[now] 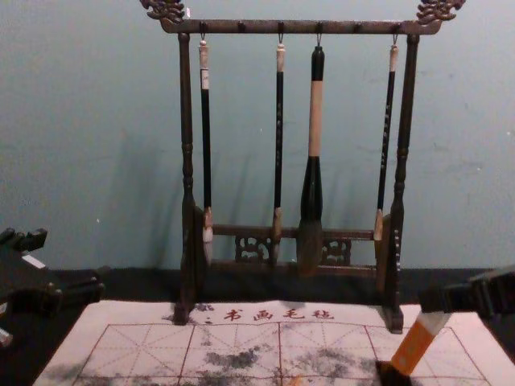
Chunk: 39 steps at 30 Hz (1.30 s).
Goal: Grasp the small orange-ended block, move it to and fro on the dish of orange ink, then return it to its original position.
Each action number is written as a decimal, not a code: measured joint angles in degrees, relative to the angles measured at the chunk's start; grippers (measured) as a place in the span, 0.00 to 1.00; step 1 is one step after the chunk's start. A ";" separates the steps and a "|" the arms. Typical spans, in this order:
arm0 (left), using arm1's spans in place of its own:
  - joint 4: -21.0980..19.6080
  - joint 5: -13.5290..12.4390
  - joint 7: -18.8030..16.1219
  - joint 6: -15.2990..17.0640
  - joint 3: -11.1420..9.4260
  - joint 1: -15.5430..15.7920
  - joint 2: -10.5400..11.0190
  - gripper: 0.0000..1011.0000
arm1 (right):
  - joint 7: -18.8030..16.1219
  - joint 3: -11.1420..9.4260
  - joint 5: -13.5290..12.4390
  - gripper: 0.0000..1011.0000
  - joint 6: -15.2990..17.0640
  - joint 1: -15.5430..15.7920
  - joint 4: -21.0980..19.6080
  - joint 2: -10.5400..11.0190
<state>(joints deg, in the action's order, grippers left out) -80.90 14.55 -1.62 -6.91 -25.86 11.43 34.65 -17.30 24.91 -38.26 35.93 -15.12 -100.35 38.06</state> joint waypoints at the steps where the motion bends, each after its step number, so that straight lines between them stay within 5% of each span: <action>1: 0.00 0.00 0.00 0.00 0.00 0.00 0.00 0.99 | 0.09 0.08 -0.07 0.13 0.06 0.00 0.00 -0.01; 39: 0.00 0.00 0.00 0.00 0.00 0.00 0.00 0.99 | 2.22 2.77 -0.70 0.13 0.56 -2.27 3.50 -1.62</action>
<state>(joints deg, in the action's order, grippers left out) -80.90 14.55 -1.62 -6.91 -25.86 11.43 34.65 -15.08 27.68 -38.96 36.49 -17.39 -96.85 36.43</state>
